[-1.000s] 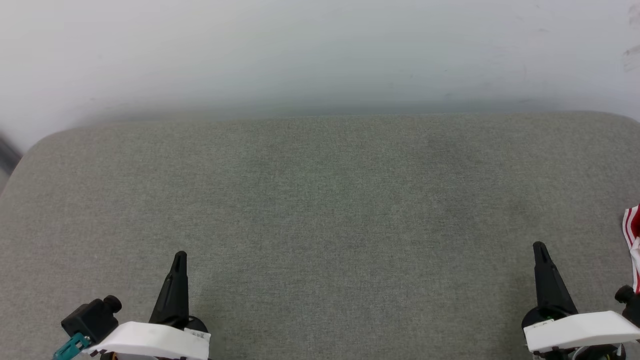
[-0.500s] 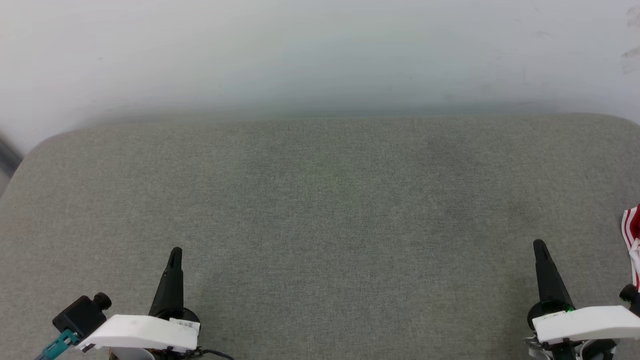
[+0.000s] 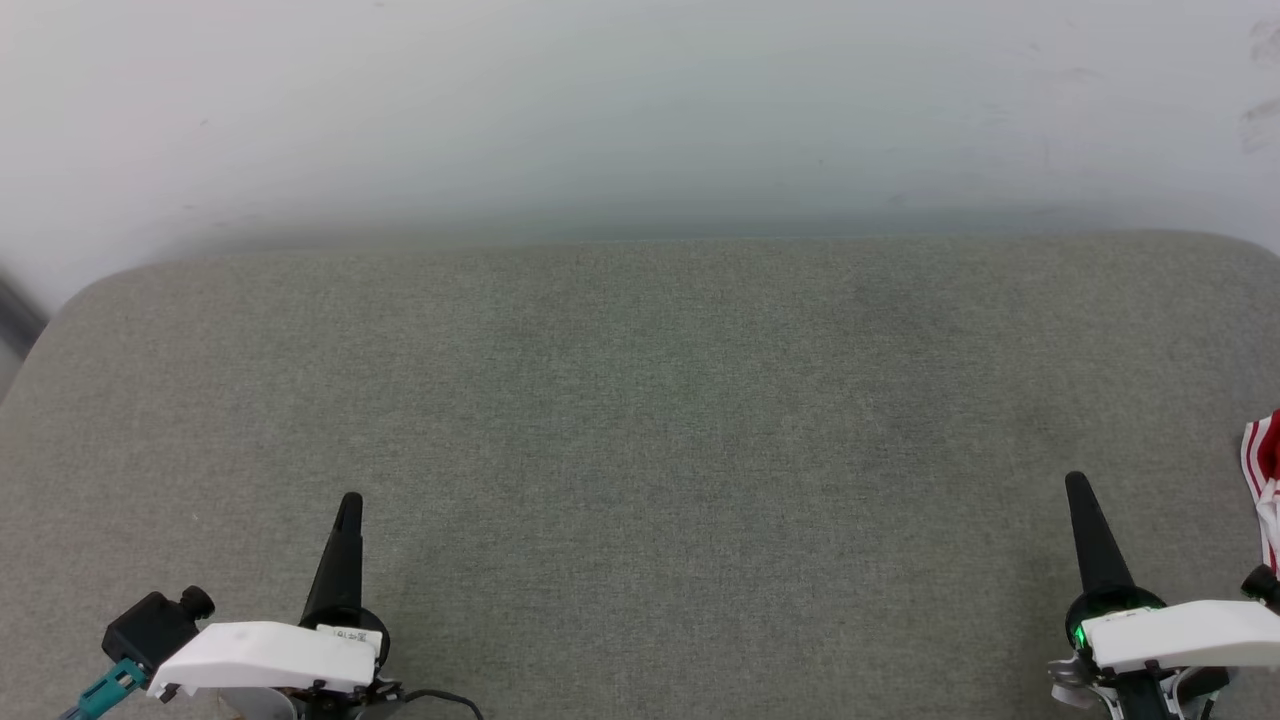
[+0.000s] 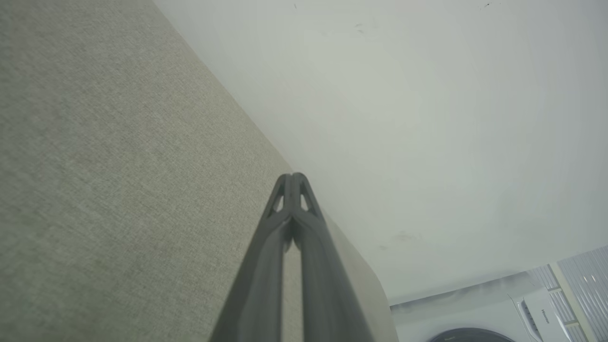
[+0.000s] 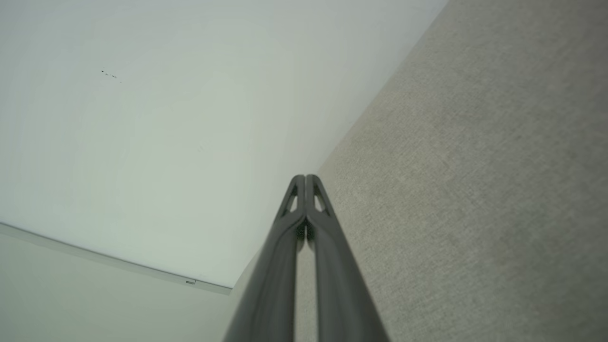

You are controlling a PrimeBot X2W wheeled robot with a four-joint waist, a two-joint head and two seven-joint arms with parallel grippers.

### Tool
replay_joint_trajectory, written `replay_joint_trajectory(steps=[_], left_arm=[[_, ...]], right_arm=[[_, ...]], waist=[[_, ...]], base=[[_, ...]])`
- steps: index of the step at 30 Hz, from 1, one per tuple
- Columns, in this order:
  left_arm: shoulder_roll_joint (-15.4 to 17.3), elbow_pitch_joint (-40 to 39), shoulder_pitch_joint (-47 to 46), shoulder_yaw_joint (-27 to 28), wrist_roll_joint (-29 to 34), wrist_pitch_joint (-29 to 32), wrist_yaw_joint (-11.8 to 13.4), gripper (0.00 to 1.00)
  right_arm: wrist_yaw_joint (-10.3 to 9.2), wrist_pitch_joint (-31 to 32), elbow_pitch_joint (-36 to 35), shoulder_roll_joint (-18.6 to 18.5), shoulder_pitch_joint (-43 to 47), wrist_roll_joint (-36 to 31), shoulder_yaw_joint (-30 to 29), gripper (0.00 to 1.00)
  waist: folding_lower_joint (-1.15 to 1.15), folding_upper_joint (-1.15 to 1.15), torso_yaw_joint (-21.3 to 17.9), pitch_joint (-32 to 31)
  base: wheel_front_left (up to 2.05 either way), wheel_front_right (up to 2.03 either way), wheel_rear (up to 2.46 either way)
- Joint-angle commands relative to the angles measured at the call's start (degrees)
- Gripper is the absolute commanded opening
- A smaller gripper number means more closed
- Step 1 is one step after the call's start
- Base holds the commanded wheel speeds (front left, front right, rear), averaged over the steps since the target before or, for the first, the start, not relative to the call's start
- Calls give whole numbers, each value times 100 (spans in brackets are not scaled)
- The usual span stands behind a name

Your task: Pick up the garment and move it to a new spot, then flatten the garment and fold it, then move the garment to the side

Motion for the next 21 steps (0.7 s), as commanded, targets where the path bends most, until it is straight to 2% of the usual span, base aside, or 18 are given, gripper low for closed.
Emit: replay_joint_trajectory(steps=[1, 21], left_arm=[[27, -21, -116, 36, -113, 19, 0, 0], [-8, 161, -262, 149, -1213, 323, 0, 0]], right_arm=[[-1, 21, -23, -42, -145, 129, -14, 0], [-2, 317, 133, -17, -265, 1215, -88, 0]], waist=[[0, 0, 0, -2], [0, 0, 1, -56]], base=[[0, 0, 0], [0, 0, 0]])
